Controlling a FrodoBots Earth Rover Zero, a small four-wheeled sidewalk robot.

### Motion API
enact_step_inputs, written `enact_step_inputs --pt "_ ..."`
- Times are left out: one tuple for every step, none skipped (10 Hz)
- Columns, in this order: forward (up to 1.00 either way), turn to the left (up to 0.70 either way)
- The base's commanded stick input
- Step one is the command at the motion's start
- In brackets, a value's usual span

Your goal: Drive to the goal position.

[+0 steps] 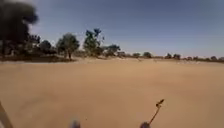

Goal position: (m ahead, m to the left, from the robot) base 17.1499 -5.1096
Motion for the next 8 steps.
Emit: enact_step_inputs --pt "0.7 0.0" --pt "0.7 0.0" --pt "0.7 0.0" --pt "0.7 0.0" --pt "0.7 0.0" --pt "0.7 0.0" --pt "0.7 0.0" --pt "0.7 0.0"
